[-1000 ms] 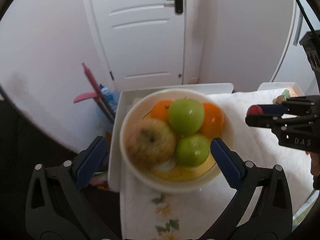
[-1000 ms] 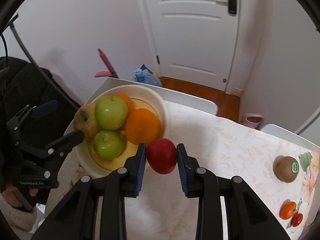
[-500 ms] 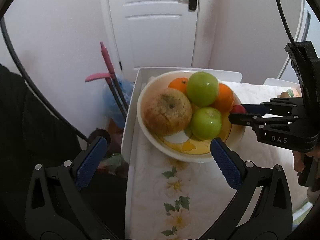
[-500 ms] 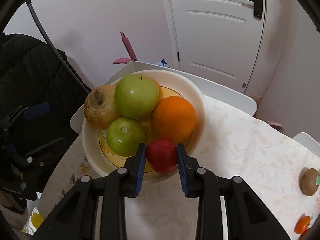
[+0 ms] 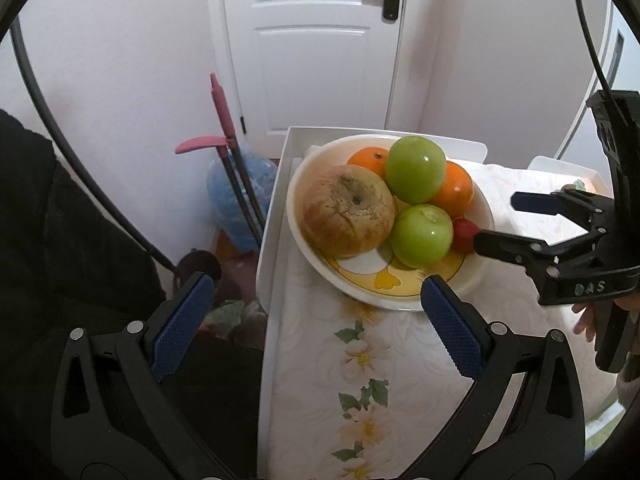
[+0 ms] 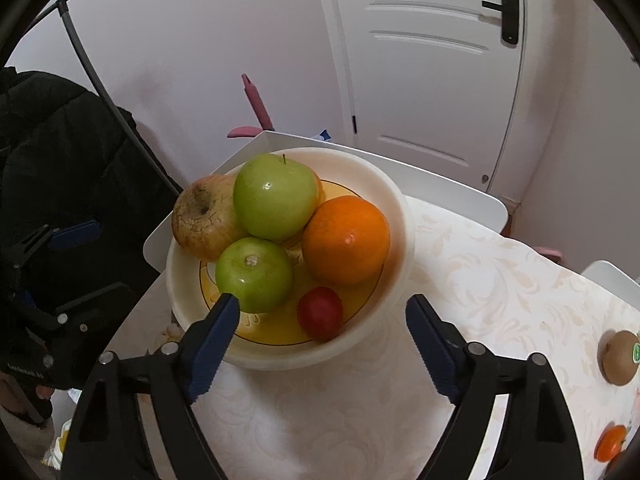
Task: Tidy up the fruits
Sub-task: 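Lower the red apple into the bowl and open the right tool, then move both tools back toward the kiwi and the red tomato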
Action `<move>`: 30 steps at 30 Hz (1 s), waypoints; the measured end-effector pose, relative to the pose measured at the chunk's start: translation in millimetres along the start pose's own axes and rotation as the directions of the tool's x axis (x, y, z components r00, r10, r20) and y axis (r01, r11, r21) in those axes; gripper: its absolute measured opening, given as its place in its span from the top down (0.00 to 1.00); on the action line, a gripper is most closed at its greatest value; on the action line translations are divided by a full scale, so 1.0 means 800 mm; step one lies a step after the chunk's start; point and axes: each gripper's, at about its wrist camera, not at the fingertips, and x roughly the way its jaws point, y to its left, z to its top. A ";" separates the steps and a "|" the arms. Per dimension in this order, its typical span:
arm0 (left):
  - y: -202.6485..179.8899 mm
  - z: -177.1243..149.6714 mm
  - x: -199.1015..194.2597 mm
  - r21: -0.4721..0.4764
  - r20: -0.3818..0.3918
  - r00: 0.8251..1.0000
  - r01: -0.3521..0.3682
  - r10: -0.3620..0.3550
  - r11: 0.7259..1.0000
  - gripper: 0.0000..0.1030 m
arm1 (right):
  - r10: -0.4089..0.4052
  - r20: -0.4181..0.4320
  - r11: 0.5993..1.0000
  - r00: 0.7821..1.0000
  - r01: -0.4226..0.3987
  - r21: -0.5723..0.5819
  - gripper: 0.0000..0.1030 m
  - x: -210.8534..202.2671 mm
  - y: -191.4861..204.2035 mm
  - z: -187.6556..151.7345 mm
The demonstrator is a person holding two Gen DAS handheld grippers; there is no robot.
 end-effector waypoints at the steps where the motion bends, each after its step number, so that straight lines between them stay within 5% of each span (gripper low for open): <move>1: 0.000 0.001 -0.002 0.005 0.002 1.000 -0.003 0.003 1.000 0.00 | -0.002 0.004 1.000 1.000 0.002 0.001 0.07 -0.003 -0.001 -0.002; 3: -0.001 0.002 -0.005 0.010 0.006 1.000 -0.006 0.006 1.000 0.00 | -0.002 0.012 1.000 1.000 0.002 -0.001 0.00 -0.007 0.002 -0.004; 19: -0.030 0.029 -0.057 0.077 0.074 0.997 0.019 -0.024 0.997 0.00 | -0.073 0.022 0.996 0.997 0.072 0.045 0.00 -0.084 0.008 -0.011; 30: -0.111 0.077 -0.072 0.235 0.118 0.972 0.173 -0.205 0.956 0.00 | -0.233 0.042 0.950 0.972 0.218 0.221 0.00 -0.190 -0.031 -0.042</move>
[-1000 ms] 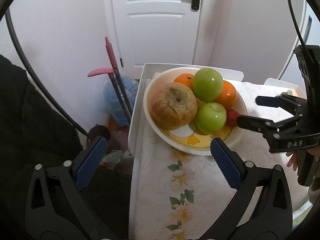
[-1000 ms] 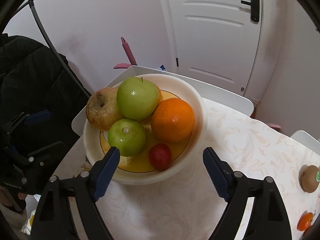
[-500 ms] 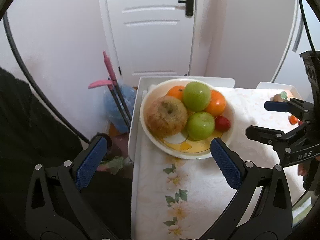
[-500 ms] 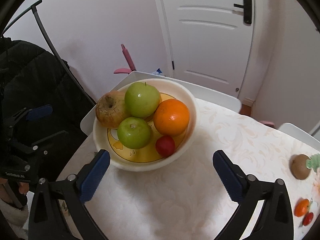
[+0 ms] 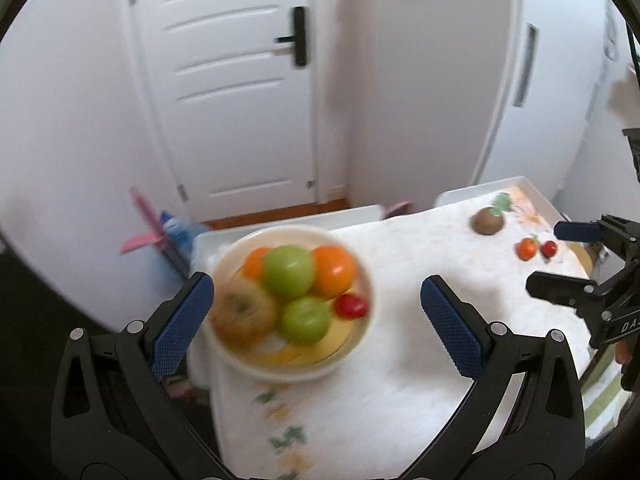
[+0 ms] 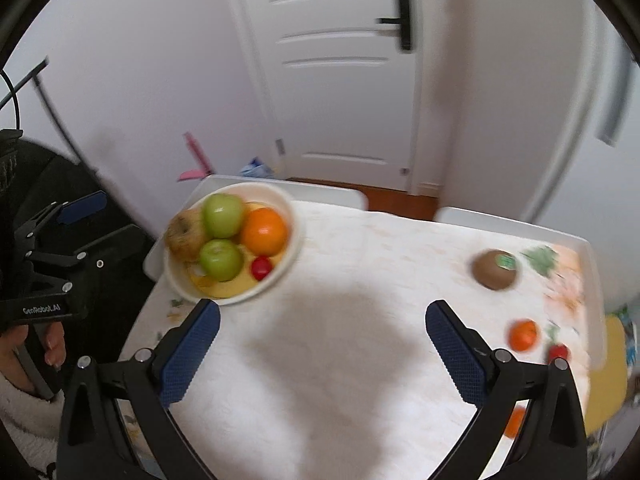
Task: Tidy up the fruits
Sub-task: 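Move both tools back toward the kiwi and the red tomato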
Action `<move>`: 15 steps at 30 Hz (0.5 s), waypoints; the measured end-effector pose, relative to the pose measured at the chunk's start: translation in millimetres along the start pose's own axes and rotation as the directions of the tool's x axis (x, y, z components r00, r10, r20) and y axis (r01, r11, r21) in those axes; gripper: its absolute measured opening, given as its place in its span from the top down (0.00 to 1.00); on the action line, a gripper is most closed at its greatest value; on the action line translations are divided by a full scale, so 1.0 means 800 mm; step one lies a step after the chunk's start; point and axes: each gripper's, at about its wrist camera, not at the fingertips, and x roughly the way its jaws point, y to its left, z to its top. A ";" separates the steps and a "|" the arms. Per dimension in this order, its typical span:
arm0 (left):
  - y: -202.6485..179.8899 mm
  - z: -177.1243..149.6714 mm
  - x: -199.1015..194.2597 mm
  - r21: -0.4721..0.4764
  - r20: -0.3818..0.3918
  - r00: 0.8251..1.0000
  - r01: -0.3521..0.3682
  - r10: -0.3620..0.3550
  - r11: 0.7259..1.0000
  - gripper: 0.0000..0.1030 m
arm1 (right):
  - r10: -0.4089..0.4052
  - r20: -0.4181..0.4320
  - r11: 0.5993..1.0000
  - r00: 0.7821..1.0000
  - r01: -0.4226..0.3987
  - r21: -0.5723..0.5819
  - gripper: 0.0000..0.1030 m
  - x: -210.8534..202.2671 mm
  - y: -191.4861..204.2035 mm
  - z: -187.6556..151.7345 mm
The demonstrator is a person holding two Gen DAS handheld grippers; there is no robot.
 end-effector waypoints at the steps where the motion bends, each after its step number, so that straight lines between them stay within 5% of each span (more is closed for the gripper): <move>1: -0.009 0.005 0.005 0.019 -0.001 1.000 0.015 -0.015 1.000 0.00 | -0.020 0.010 1.000 1.000 0.020 0.017 0.00 -0.007 -0.008 -0.002; 8: -0.080 0.037 0.036 0.101 -0.009 0.993 0.118 -0.118 0.988 0.00 | -0.178 0.031 0.976 0.983 0.173 0.130 0.00 -0.047 -0.084 -0.025; 15: -0.149 0.057 0.068 0.118 -0.033 0.987 0.157 -0.154 0.980 0.00 | -0.217 -0.003 0.957 0.976 0.213 0.199 0.00 -0.060 -0.163 -0.048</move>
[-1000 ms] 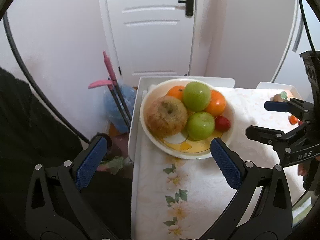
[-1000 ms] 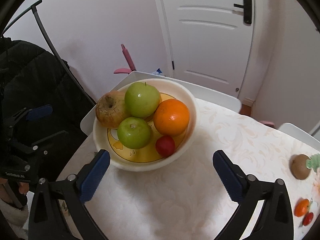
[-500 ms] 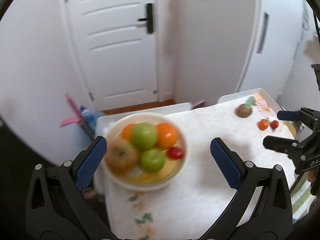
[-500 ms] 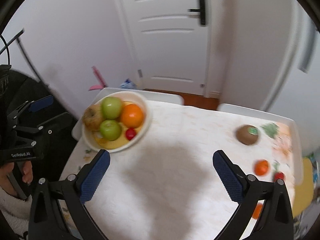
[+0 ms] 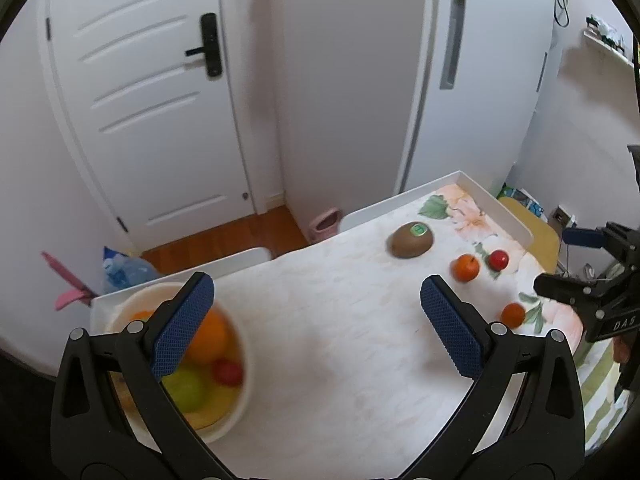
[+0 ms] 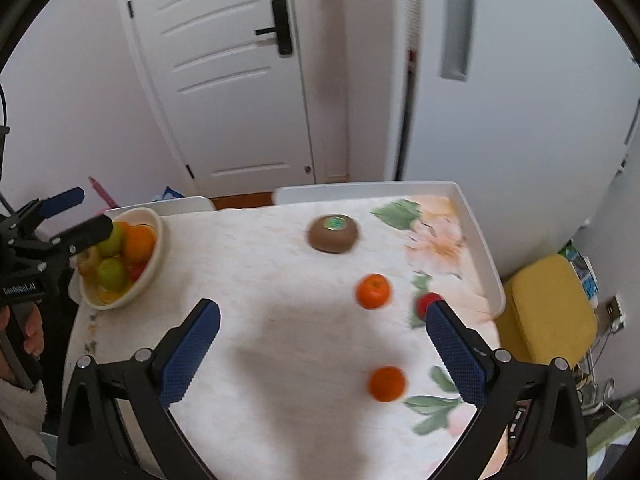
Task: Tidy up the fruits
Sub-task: 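Move both tools back toward the kiwi and the red tomato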
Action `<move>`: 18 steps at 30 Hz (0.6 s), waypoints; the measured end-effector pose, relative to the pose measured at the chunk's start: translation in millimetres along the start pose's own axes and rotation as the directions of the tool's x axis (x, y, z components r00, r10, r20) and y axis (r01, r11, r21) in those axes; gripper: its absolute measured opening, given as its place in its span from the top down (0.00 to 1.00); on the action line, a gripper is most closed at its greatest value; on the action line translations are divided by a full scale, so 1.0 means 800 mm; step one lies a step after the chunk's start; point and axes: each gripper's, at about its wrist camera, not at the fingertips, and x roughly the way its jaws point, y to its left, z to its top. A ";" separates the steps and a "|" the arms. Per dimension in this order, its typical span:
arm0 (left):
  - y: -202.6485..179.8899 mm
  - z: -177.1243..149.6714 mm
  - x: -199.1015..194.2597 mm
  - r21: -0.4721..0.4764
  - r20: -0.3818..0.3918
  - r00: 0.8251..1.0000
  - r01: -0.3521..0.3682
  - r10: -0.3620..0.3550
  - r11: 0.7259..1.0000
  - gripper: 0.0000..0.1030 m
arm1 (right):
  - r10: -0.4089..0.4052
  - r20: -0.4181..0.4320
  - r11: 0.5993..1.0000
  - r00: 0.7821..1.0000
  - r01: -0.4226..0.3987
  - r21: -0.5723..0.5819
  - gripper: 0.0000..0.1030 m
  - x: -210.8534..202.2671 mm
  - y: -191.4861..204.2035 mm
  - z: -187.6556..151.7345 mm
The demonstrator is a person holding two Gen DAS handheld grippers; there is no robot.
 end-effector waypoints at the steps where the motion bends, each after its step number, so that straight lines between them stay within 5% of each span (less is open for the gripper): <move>1: -0.008 0.003 0.008 -0.002 -0.006 1.000 0.008 -0.008 1.000 0.00 | -0.004 -0.006 1.000 1.000 0.004 0.005 0.00 0.003 -0.012 -0.001; 18: -0.113 0.032 0.163 -0.034 -0.164 0.986 0.014 -0.019 0.999 0.00 | -0.029 -0.069 0.999 0.997 0.028 -0.024 0.04 0.076 -0.116 -0.014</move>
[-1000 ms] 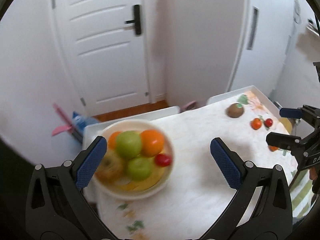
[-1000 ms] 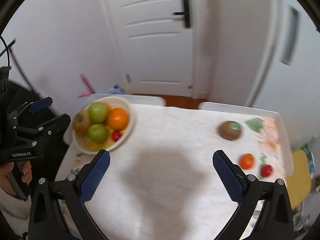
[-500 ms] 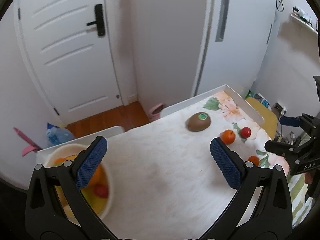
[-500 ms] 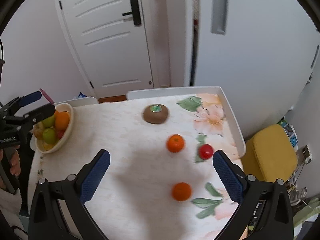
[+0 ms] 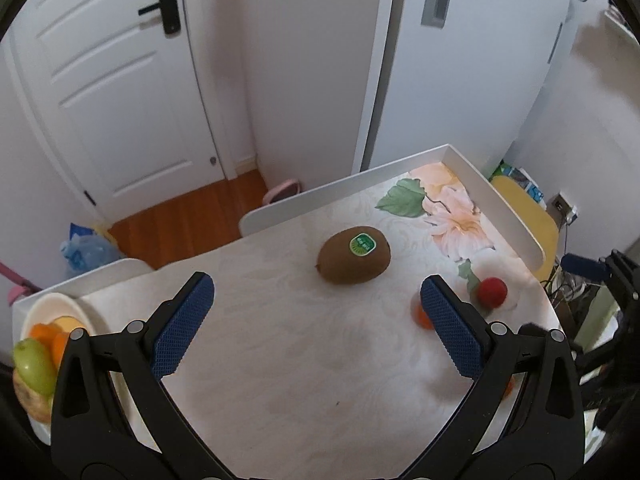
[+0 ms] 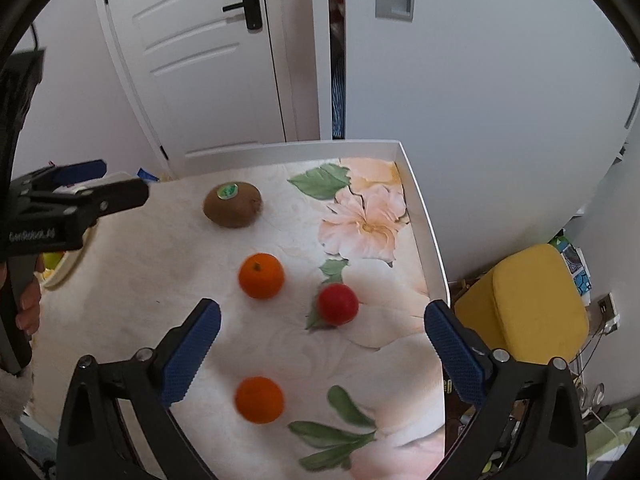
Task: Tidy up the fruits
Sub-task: 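Move both tools back toward the kiwi and the red tomato, then grasp the kiwi with the left tool while the right tool grasps the red tomato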
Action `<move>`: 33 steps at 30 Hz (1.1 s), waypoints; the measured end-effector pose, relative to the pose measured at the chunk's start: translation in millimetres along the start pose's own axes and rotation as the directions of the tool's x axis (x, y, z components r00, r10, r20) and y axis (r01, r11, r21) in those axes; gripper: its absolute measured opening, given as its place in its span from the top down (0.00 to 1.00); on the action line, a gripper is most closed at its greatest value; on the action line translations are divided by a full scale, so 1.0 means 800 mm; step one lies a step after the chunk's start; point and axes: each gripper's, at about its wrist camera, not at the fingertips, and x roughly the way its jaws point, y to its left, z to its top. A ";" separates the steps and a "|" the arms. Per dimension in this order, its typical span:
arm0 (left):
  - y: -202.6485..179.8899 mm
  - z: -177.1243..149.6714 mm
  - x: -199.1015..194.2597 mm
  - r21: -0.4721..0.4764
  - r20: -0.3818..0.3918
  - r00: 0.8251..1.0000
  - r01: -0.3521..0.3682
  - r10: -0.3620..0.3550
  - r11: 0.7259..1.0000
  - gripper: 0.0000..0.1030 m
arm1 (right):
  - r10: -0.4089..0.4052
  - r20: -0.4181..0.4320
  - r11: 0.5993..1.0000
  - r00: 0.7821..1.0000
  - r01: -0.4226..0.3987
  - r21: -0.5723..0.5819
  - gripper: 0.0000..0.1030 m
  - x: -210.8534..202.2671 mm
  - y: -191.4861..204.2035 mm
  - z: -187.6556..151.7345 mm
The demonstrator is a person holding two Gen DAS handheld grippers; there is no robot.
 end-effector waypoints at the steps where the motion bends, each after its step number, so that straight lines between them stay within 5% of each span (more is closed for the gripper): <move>1: -0.002 0.002 0.007 -0.007 -0.008 1.000 -0.005 0.004 1.000 0.00 | 0.001 -0.006 1.000 1.000 -0.001 -0.005 0.06 0.005 -0.003 0.000; 24: -0.042 0.006 0.116 -0.155 -0.094 0.991 -0.105 0.091 0.982 0.09 | 0.080 -0.084 0.987 0.993 -0.091 -0.133 0.44 0.078 -0.024 -0.014; 33: -0.043 0.004 0.126 -0.168 -0.109 0.990 -0.108 0.090 0.980 0.29 | 0.103 -0.091 0.983 0.991 -0.115 -0.144 0.50 0.087 -0.025 -0.018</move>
